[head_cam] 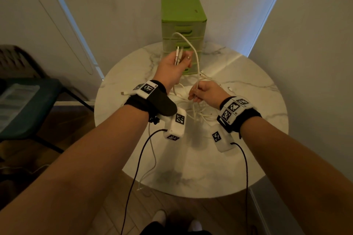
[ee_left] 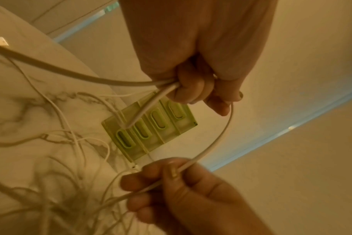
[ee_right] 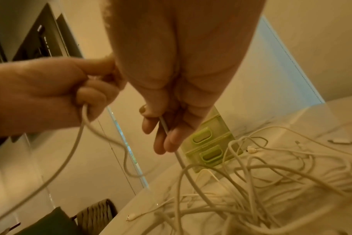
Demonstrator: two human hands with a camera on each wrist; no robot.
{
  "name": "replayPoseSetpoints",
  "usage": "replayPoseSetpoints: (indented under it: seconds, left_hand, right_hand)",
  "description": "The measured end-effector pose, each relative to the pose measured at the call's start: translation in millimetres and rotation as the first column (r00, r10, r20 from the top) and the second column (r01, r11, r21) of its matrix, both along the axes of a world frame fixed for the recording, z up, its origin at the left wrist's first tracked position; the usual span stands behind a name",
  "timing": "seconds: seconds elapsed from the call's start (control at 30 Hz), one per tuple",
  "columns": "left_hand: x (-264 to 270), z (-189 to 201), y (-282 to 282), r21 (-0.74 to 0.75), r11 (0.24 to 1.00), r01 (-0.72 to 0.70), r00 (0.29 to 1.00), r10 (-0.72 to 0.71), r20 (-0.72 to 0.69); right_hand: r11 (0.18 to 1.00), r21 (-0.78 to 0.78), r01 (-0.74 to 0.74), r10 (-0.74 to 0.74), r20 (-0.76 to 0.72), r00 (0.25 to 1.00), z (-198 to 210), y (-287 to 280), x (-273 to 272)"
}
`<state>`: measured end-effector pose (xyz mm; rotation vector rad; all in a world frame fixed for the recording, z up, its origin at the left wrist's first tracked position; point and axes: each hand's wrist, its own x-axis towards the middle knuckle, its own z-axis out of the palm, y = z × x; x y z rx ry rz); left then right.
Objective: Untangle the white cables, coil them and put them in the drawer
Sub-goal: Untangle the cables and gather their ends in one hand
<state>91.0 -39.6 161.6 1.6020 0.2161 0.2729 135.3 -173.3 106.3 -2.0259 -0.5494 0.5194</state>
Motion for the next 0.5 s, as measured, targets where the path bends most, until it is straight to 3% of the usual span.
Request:
replayPoseSetpoints:
  seconds: [0.2,0.3,0.4,0.5]
  left_hand:
    - [-20,-19,-11,0.106,0.986,0.125,0.989,-0.115,-0.097]
    - [-16,-18,-10,0.075,0.993,0.089,0.995,-0.086,-0.044]
    - [-1,-2,-4,0.095,0.995,-0.035,0.999,0.034,0.007]
    - [12,20,7,0.190,0.981,-0.038,0.999,0.037,0.007]
  right_hand:
    - [0.998,0.057,0.001,-0.010,0.151,0.989,23,4,-9]
    - [0.999,0.051,0.018,-0.027,0.184,0.983,26,4,-11]
    - [1.000,-0.006,0.006,-0.005,0.142,0.990,18,1,-12]
    - [0.994,0.081,0.071,-0.078,0.090,0.993,15,-1,-12]
